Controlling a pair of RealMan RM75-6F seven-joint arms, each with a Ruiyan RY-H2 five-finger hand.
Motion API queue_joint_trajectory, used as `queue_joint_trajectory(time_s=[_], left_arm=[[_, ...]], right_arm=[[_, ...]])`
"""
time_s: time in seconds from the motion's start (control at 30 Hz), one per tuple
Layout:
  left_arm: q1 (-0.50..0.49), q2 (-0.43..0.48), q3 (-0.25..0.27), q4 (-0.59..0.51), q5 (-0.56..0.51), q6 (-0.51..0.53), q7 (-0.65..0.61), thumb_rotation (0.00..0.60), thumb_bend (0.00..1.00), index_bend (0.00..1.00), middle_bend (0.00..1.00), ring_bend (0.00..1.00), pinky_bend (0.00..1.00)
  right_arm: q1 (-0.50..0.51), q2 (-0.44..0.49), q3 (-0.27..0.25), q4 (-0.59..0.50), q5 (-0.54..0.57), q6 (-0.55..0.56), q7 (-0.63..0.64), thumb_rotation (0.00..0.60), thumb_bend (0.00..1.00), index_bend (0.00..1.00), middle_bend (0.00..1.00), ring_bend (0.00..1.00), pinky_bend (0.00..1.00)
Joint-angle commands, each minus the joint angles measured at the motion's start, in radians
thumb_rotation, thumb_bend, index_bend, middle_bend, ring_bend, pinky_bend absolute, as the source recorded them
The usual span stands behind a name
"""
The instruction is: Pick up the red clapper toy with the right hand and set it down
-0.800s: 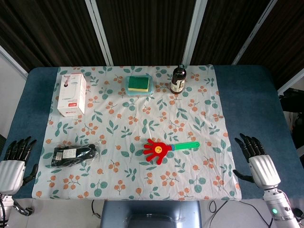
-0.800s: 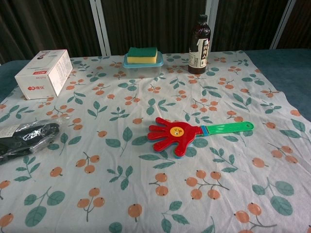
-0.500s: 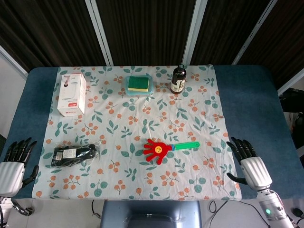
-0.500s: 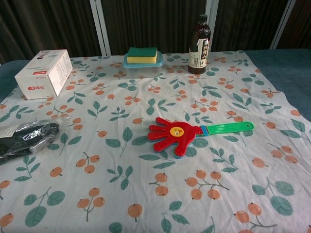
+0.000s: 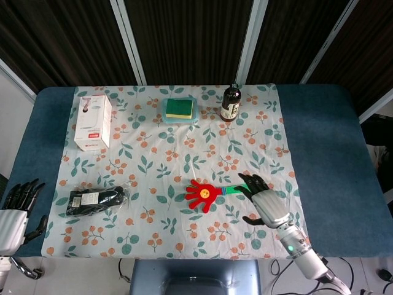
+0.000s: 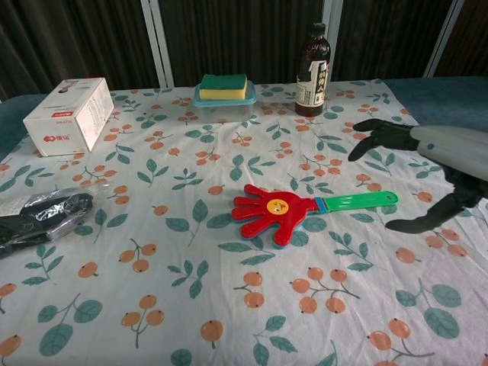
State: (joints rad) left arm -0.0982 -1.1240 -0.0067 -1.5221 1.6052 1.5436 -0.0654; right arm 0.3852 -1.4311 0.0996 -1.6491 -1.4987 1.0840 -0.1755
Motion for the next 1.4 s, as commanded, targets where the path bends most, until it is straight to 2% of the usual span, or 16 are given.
queue_joint_trajectory(time_s=[0.03,0.3,0.5,0.77,1.4], left_arm=[[0.002,0.005,0.004,-0.003,0.007,0.003,-0.008,0.6,0.45,0.0,0.0,0.0,0.0],[-0.001,0.01,0.01,-0.002,0.007,-0.013,-0.014,0.6,0.45,0.0,0.0,0.0,0.0],[-0.001,0.009,0.007,-0.005,-0.005,-0.018,-0.004,0.6,0.45,0.0,0.0,0.0,0.0],[-0.009,0.006,0.003,-0.007,-0.016,-0.038,0.005,0.6,0.45,0.0,0.0,0.0,0.0],[-0.013,0.012,0.005,-0.017,-0.026,-0.054,0.014,0.6,0.45,0.0,0.0,0.0,0.0]], right_arm=[[0.053,-0.084,0.04,0.009,0.083,-0.043,-0.112,0.6,0.3,0.4,0.0,0.0,0.0],[0.093,-0.147,0.074,0.098,0.193,-0.061,-0.192,0.6,0.32,0.47,0.0,0.0,0.0],[0.121,-0.187,0.094,0.206,0.261,-0.095,-0.158,0.6,0.35,0.49,0.0,0.0,0.0],[0.149,-0.227,0.086,0.285,0.263,-0.099,-0.137,0.6,0.38,0.53,0.0,0.0,0.0],[0.184,-0.285,0.083,0.369,0.317,-0.112,-0.144,0.6,0.4,0.54,0.0,0.0,0.0]])
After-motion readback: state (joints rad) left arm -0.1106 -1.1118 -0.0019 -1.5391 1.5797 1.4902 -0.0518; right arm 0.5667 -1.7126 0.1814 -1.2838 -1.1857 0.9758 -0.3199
